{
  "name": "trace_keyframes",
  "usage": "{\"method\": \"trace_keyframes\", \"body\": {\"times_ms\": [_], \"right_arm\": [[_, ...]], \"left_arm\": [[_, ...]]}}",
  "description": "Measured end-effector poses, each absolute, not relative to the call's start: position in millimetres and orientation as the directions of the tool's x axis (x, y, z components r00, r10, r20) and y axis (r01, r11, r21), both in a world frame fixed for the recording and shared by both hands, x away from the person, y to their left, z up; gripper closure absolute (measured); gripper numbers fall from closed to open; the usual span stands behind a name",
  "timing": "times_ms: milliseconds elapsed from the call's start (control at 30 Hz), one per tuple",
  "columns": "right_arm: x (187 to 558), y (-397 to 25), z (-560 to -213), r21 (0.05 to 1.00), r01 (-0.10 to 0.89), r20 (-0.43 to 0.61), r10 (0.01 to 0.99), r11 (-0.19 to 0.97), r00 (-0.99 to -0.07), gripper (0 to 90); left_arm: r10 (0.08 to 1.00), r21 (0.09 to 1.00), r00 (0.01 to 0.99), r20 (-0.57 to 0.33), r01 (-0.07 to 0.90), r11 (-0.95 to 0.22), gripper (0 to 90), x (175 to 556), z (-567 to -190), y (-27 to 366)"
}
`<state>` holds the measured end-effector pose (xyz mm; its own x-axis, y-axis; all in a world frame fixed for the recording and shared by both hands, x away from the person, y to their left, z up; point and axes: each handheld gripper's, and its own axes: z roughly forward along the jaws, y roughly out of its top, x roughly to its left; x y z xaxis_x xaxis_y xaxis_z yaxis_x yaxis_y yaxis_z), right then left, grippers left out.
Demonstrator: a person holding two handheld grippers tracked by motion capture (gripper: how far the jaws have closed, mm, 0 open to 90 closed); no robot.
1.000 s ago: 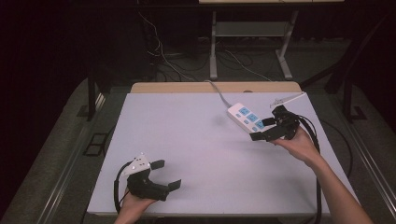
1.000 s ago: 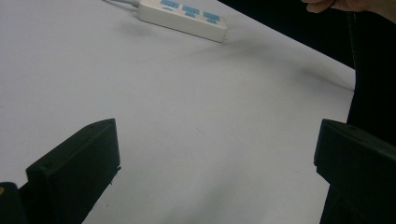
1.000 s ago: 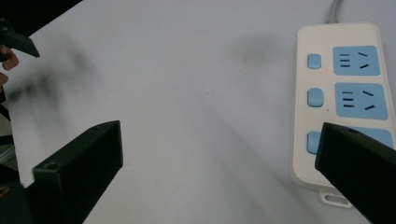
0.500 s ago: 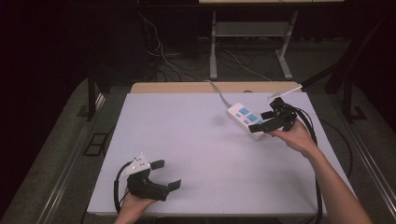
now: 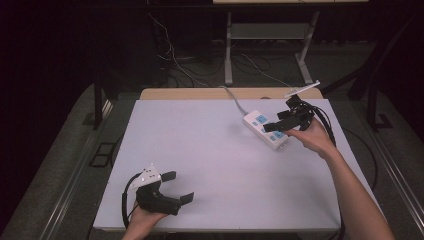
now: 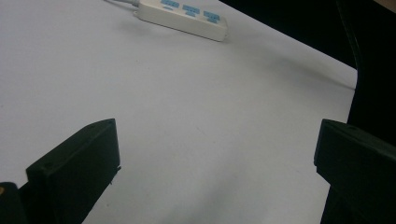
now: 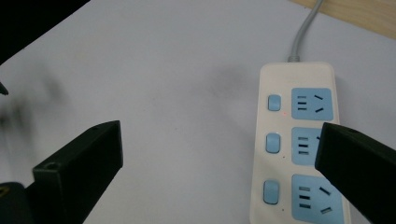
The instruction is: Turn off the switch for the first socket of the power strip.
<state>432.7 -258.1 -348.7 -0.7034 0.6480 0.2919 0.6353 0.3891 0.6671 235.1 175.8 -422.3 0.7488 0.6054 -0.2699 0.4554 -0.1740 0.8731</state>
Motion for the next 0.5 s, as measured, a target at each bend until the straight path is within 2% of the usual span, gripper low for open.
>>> {"method": "trace_keyframes", "body": {"times_ms": [500], "right_arm": [[459, -257, -357, 0.667, 0.668, 0.330, 0.673, 0.330, -0.662, 0.6]], "left_arm": [[0.606, 0.875, 0.748, -0.269, 0.453, -0.171, 0.0, 236, -422, 177]]}}
